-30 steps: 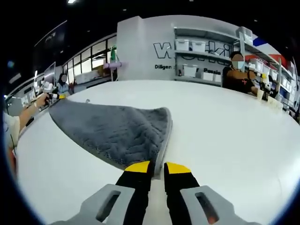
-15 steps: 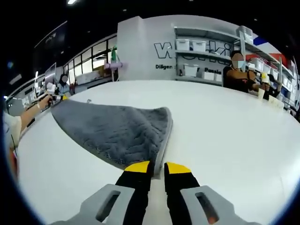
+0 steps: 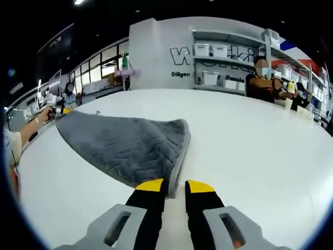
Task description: Fold the towel on the table until its edges align and the towel forms a compact rectangular stack.
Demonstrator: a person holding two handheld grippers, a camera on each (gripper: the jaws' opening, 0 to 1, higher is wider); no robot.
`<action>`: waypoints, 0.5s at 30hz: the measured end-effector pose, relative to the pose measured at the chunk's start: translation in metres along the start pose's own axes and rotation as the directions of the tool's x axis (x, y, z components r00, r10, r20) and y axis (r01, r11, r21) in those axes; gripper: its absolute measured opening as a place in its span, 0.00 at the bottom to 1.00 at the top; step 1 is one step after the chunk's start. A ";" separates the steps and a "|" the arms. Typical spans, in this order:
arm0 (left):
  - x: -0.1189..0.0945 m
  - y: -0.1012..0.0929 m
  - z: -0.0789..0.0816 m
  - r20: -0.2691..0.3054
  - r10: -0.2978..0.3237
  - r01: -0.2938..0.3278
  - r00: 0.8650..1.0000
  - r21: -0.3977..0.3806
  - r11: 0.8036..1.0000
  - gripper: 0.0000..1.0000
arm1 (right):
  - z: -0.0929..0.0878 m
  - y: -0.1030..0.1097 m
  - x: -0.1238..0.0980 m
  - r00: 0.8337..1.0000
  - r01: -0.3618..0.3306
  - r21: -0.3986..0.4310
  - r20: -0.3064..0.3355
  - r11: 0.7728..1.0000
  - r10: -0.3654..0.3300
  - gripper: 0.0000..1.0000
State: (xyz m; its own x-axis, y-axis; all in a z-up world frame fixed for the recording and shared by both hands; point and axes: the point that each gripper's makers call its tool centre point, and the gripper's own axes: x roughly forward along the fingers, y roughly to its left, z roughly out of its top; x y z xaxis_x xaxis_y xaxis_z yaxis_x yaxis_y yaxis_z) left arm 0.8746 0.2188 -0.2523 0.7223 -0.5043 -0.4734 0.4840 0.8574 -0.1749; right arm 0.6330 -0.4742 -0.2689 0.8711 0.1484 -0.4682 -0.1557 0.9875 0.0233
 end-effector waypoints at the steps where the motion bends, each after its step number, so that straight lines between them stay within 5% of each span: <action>1: -0.003 -0.003 -0.005 -0.013 -0.006 0.006 1.000 -0.011 1.000 0.43 | 0.000 0.000 0.000 1.000 -0.001 0.003 -0.002 1.000 0.001 0.12; 7: -0.036 -0.021 -0.028 -0.030 -0.049 0.046 0.998 -0.101 0.994 0.48 | -0.002 0.003 0.002 1.000 -0.014 0.044 -0.009 0.999 0.014 0.11; 15: -0.063 -0.031 -0.053 -0.033 -0.035 0.031 0.999 -0.110 0.993 0.46 | -0.003 0.006 0.001 0.999 -0.035 0.088 -0.002 0.995 0.036 0.08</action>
State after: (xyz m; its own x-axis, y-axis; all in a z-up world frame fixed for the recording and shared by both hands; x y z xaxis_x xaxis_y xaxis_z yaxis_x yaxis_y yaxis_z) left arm 0.7876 0.2293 -0.2632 0.6879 -0.5305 -0.4953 0.4490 0.8473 -0.2839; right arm 0.6317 -0.4680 -0.2721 0.8639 0.1833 -0.4692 -0.1445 0.9825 0.1177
